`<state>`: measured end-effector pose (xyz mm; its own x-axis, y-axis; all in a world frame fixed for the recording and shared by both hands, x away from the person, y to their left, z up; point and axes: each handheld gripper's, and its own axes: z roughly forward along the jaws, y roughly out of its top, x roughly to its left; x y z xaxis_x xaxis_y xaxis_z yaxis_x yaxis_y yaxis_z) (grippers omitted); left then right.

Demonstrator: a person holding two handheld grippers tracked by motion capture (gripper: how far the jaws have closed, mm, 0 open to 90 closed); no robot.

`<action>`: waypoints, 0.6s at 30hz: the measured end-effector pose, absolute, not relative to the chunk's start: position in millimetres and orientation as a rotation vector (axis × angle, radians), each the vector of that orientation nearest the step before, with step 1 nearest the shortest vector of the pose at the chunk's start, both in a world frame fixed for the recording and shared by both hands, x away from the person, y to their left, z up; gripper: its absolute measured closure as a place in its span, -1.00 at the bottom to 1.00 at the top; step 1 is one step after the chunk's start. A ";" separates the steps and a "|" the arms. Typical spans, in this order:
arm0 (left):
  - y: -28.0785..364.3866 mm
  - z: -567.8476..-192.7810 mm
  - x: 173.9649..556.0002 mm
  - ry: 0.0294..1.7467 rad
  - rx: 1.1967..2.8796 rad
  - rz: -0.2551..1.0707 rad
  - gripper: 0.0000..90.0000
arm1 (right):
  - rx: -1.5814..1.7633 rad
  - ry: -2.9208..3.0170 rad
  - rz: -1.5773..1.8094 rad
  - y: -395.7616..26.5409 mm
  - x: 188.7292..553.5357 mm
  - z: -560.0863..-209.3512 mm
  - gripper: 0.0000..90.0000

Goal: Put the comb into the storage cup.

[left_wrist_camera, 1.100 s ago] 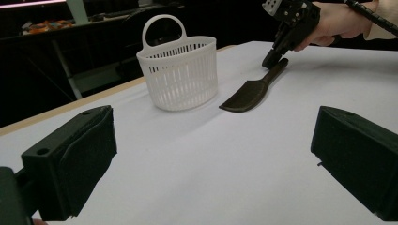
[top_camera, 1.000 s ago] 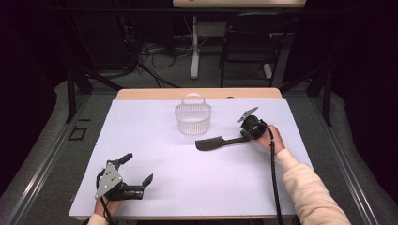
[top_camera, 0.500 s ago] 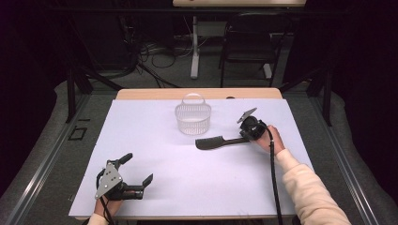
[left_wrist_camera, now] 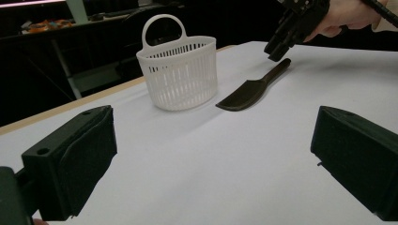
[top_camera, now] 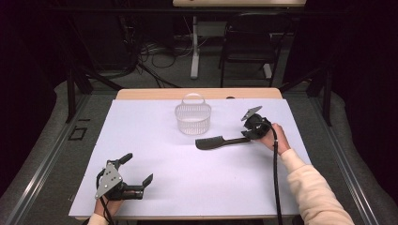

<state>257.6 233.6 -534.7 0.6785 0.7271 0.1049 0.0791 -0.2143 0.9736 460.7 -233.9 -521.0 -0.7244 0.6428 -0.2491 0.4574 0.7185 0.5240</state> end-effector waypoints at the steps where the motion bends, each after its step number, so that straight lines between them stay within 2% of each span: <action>1: 233.5 -534.7 257.6 0.656 1.705 0.681 -0.99 | 0.845 2.508 0.614 -233.9 459.8 -519.9 0.27; 6: 233.3 -534.8 257.6 0.657 1.703 0.680 -0.99 | 0.822 2.517 0.621 -232.5 455.5 -513.8 -0.05; 14: 233.1 -534.9 257.9 0.657 1.705 0.680 -0.99 | 0.755 2.557 0.618 -229.4 450.4 -503.8 -0.17; 18: 233.1 -535.0 258.1 0.658 1.705 0.680 -0.99 | 0.744 2.563 0.603 -227.1 446.9 -499.3 -0.30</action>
